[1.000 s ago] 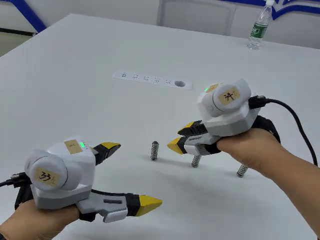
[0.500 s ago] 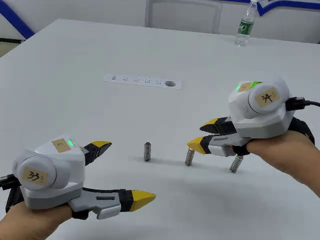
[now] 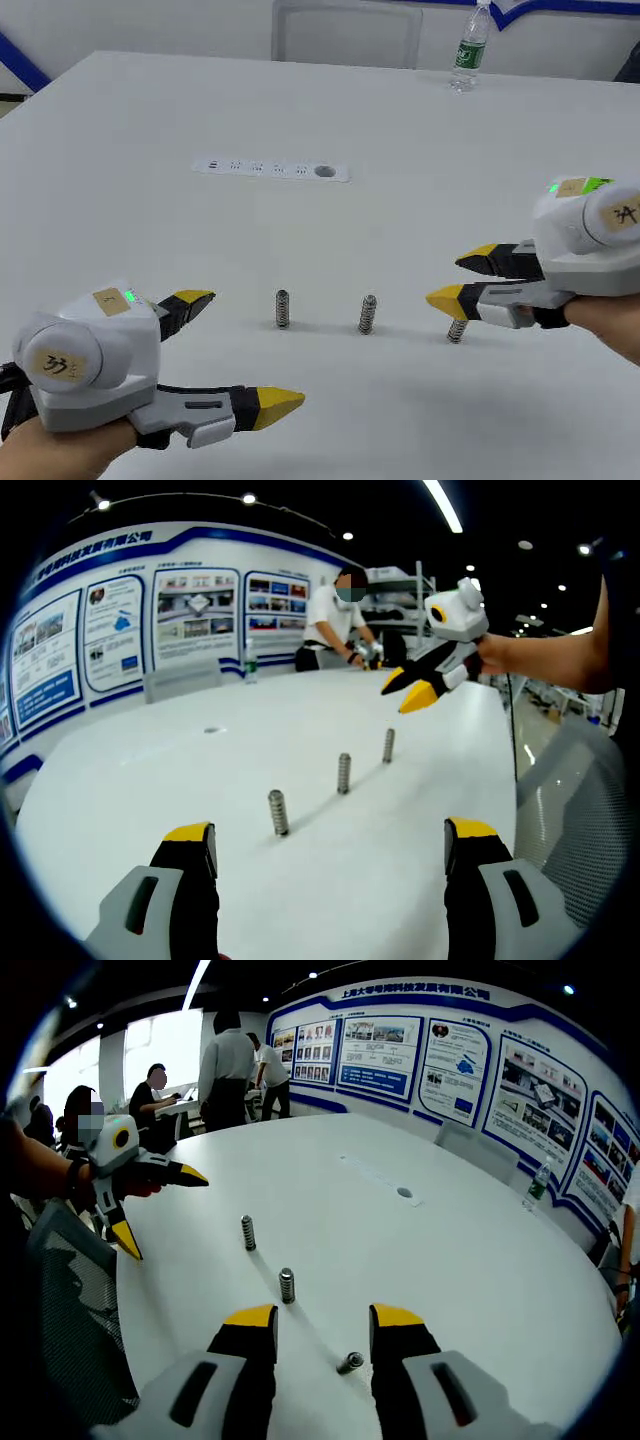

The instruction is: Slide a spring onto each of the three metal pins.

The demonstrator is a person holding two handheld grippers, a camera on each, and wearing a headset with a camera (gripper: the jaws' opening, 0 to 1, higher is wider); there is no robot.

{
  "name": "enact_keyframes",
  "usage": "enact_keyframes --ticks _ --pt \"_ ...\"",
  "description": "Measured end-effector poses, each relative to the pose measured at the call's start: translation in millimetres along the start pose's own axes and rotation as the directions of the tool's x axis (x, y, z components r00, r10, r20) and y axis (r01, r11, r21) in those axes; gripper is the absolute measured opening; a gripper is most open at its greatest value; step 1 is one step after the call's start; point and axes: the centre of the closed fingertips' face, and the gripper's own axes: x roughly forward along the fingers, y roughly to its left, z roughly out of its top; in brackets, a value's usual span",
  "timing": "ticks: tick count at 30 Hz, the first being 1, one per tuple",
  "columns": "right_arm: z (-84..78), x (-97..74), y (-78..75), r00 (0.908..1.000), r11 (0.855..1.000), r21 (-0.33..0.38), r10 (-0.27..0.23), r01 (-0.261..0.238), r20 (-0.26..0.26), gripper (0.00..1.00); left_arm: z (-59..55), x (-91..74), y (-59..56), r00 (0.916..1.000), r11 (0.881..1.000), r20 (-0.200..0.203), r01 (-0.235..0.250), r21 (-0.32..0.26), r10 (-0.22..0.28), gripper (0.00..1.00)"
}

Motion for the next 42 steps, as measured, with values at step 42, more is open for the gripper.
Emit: enact_keyframes --ticks 42 --pt "-84.8 -28.5 22.1 0.9981 0.996 0.091 0.009 -0.014 0.061 0.74 -15.7 -5.7 -1.0 0.9999 1.000 -0.012 -0.008 -0.022 0.008 0.96"
